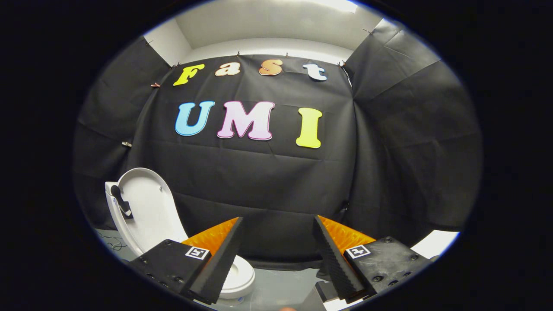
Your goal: Open the toilet lid.
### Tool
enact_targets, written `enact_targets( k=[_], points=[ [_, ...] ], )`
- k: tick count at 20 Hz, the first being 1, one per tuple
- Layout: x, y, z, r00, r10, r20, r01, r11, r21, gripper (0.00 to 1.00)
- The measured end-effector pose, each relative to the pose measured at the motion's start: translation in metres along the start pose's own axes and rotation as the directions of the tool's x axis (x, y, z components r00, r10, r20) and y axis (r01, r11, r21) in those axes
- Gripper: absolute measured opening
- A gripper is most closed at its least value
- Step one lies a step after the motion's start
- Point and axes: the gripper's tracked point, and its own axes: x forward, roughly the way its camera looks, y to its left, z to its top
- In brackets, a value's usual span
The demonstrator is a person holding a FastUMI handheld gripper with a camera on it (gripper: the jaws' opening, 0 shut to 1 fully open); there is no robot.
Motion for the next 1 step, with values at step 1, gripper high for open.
enact_targets(
  k=[1],
  points=[
    [-0.0001, -0.0003, 0.0009, 1.000, -0.001, 0.003, 0.001, 1.000, 0.001, 0.99]
  ],
)
